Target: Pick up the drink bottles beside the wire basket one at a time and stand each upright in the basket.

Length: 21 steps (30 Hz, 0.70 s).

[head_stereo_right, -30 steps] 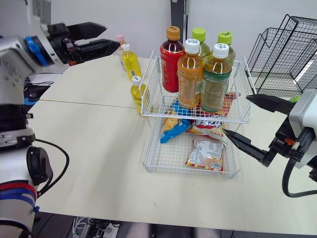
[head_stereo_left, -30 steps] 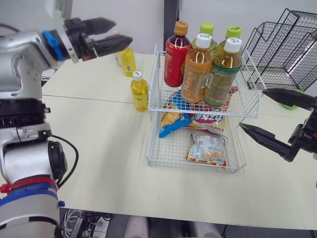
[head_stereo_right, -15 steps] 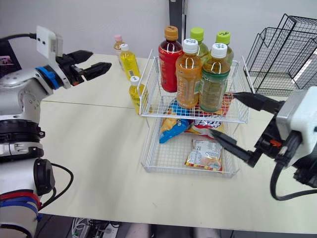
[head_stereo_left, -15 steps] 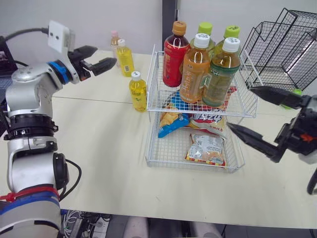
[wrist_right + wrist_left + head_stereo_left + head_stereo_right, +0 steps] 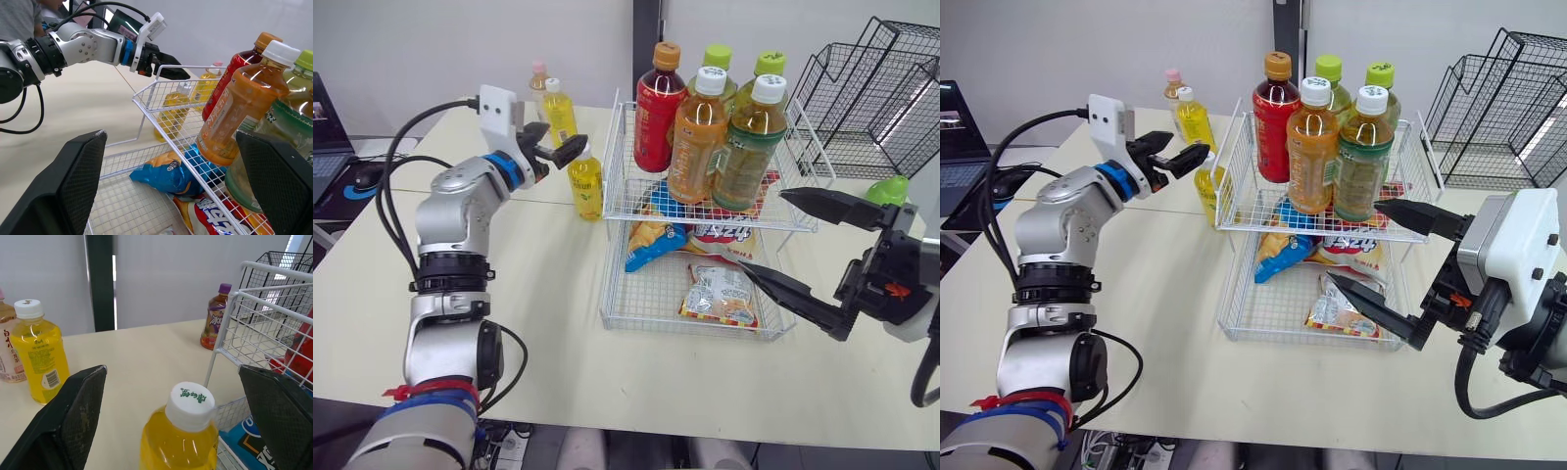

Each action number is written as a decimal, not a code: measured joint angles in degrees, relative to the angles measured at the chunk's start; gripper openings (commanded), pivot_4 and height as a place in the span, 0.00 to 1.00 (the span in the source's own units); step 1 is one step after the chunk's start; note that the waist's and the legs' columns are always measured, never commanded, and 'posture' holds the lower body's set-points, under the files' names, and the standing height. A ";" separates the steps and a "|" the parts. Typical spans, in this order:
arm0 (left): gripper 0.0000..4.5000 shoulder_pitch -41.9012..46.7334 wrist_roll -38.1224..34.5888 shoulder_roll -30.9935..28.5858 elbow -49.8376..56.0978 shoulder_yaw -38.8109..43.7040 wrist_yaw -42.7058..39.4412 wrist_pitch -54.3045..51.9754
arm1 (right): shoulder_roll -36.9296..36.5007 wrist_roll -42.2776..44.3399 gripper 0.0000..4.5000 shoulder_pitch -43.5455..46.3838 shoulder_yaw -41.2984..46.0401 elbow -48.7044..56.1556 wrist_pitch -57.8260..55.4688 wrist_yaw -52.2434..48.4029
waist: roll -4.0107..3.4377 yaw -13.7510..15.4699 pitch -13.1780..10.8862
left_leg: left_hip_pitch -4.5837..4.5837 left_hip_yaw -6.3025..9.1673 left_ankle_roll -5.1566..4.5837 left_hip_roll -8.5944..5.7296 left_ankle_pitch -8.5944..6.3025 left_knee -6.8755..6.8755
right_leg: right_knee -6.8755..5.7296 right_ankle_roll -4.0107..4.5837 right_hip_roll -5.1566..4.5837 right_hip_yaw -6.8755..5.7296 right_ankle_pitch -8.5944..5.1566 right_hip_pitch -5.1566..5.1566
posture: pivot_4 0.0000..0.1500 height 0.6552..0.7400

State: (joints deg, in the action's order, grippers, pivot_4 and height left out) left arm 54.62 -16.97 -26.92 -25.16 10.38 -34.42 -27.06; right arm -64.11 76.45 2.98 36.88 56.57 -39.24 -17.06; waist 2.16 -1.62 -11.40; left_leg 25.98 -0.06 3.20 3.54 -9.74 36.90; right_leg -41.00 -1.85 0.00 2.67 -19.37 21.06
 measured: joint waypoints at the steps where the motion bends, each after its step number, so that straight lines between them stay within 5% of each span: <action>1: 1.00 0.01 0.44 0.57 -0.14 -0.18 0.86 0.02 | -0.62 0.46 1.00 0.31 -0.01 -0.05 0.00 0.27 | 0.00 -0.01 0.00 | 0.00 0.00 0.00 0.00 0.00 0.00 | 0.00 0.00 0.00 0.00 0.00 0.00 | 1.00 0.94; 10: 1.00 0.25 2.32 4.15 -1.42 -2.00 5.16 1.41 | -2.28 2.84 1.00 0.80 -0.12 -0.47 0.10 2.15 | 0.01 0.09 0.00 | 0.01 0.00 0.00 -0.02 0.00 -0.01 | 0.02 0.00 -0.01 0.00 0.00 0.00 | 1.00 0.94; 21: 0.31 1.87 3.89 4.63 -4.78 -3.33 6.32 2.97 | -2.68 4.78 1.00 0.80 -0.14 -0.43 0.15 3.60 | 0.01 0.07 0.00 | 0.01 0.00 0.00 -0.03 0.00 -0.02 | 0.03 0.00 0.00 0.00 0.00 0.00 | 1.00 0.94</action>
State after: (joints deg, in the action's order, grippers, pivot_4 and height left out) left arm 56.49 -13.08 -22.29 -29.93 7.04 -28.10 -24.09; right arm -66.79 81.22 3.79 36.74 56.14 -39.09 -13.46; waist 2.17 -1.55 -11.40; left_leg 25.99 -0.07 3.20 3.51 -9.74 36.88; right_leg -40.97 -1.85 -0.01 2.67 -19.37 21.06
